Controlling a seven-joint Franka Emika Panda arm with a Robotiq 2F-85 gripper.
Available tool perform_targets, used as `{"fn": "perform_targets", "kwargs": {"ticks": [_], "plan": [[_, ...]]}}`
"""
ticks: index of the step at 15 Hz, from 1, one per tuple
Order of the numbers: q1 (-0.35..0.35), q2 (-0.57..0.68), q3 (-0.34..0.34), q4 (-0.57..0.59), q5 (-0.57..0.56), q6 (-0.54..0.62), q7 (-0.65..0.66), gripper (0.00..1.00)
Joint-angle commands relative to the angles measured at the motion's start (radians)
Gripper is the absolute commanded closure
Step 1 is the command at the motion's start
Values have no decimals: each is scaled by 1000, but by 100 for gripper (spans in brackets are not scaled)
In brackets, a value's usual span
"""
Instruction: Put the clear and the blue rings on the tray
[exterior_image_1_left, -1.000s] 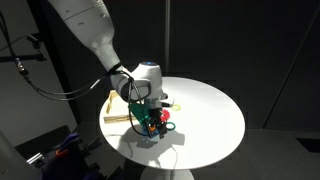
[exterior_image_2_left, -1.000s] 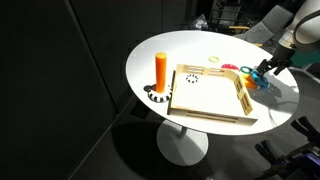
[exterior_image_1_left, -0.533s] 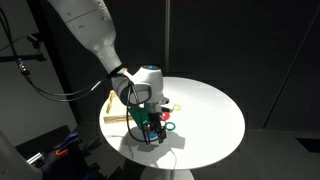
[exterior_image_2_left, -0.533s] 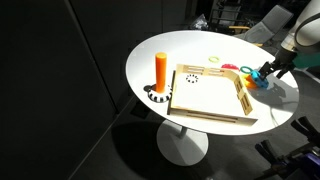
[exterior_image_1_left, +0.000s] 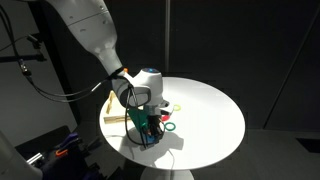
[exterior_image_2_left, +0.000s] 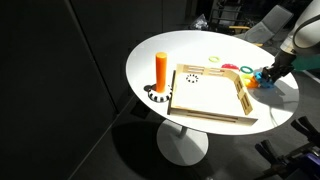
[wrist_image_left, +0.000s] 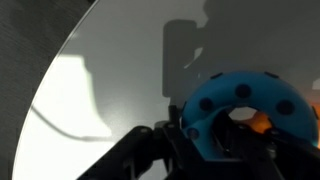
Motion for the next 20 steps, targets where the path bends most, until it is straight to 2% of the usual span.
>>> {"fn": "perform_targets", "kwargs": {"ticks": [1,7,12,16,20], "plan": [[-8,-27,7,-6,14,-16,-25,91],[3,-121,29,-22,21,-45,-27,91],[23,-203,83,-18,48,-81,-36,90],[71,-220,139,-5,87,-127,-39,90],[142,-197,170,3,70,-188,-21,90]]}}
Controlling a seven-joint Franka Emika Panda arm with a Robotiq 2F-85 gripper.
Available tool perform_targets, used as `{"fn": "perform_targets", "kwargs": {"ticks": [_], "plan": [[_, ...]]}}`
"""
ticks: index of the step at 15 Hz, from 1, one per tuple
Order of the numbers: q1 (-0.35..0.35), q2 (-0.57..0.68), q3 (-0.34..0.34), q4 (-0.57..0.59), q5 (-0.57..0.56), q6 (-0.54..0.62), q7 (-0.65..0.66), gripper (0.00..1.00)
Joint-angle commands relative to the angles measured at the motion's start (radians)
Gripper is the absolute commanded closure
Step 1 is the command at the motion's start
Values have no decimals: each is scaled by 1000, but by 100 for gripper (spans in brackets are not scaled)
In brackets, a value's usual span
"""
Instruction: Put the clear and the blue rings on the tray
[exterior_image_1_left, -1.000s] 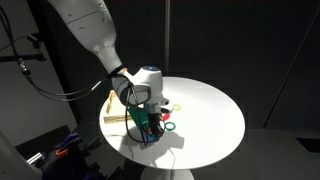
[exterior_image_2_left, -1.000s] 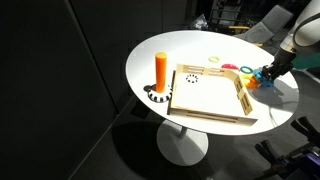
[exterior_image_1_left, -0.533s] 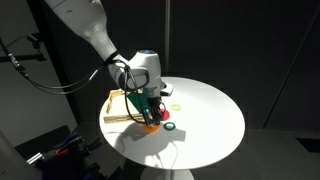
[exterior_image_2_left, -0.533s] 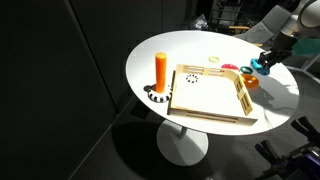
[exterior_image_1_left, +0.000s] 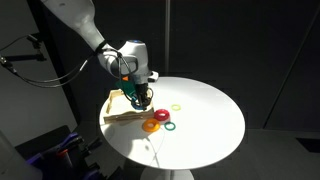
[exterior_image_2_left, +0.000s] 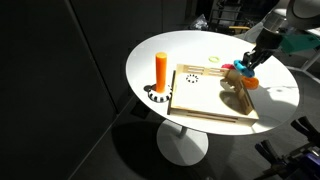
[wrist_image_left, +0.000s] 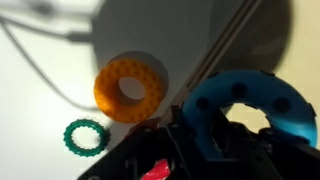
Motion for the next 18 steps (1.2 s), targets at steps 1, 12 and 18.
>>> {"fn": "perform_targets", "kwargs": {"ticks": [1,12,18], "plan": [[50,7,15,5,-3,-68,-3,90],[146,76,-18,31,-134,-165,53,2],[119,58,0,52,-88,-273,14,0]]}}
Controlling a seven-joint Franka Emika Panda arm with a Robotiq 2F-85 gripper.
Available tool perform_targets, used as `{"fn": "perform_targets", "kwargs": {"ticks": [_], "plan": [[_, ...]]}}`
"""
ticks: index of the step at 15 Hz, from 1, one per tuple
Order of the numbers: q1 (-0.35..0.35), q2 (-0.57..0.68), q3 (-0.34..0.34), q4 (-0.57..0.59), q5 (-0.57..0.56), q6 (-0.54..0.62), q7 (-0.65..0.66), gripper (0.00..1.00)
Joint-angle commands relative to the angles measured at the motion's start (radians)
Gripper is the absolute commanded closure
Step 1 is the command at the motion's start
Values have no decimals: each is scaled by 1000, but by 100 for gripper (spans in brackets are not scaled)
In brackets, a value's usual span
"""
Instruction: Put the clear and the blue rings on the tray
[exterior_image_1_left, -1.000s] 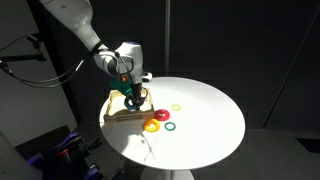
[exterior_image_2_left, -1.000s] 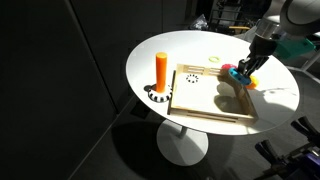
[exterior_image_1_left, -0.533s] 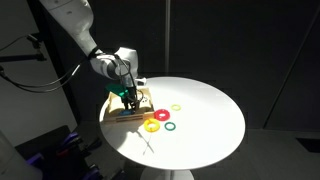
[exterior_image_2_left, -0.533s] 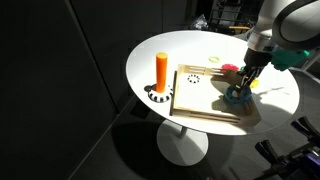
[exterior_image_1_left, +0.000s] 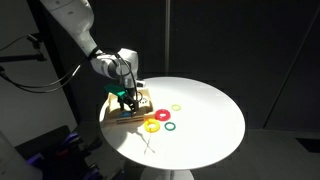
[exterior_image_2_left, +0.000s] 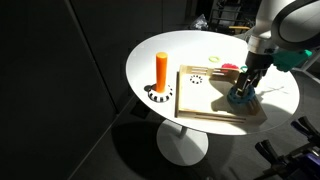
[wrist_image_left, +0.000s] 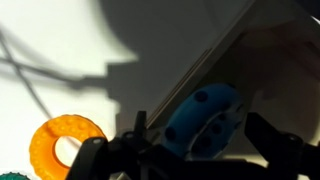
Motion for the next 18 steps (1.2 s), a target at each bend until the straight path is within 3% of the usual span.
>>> {"fn": "perform_targets", "kwargs": {"ticks": [1,5,11,18], "plan": [[-15,-15,5,39,20,-94,-14,0],[-8,-32,-10,58,-5,-121,15,0],[-28,-173,-54,25,-39,-136,17,0],[-50,-322,-57,-1,-67,-138,8,0]]}}
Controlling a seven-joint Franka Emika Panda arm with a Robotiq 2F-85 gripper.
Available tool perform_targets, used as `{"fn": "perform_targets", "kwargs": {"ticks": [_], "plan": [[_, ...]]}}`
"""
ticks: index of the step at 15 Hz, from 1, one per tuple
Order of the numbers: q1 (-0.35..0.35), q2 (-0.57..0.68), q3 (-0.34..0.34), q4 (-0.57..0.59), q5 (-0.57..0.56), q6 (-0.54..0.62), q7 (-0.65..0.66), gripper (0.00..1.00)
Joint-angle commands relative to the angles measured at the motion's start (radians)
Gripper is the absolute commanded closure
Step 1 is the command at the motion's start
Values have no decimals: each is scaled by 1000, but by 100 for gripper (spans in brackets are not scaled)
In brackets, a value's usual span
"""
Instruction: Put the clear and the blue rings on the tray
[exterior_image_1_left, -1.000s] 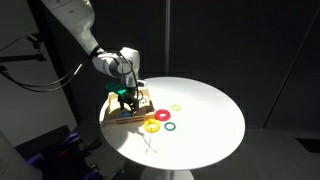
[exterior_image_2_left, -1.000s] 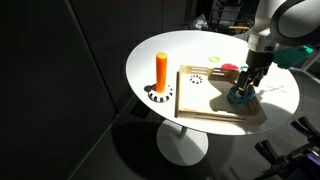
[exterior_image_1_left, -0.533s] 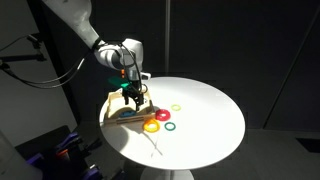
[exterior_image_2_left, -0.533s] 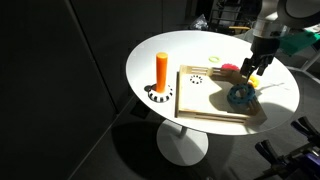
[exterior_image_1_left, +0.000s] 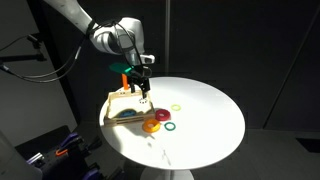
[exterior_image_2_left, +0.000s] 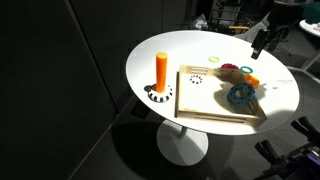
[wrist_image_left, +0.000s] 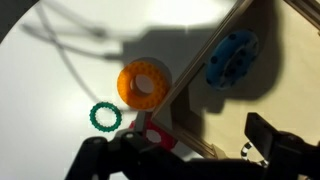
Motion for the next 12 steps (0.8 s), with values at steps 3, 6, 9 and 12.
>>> {"fn": "perform_targets", "kwargs": {"ticks": [3,6,9,12], "plan": [[-16,-133,9,-19,10,-101,-22,0],[-17,-183,9,2,21,-211,-38,0],[-20,-227,6,24,15,-288,-38,0],[-19,-220,13,13,4,-262,-14,0]]}}
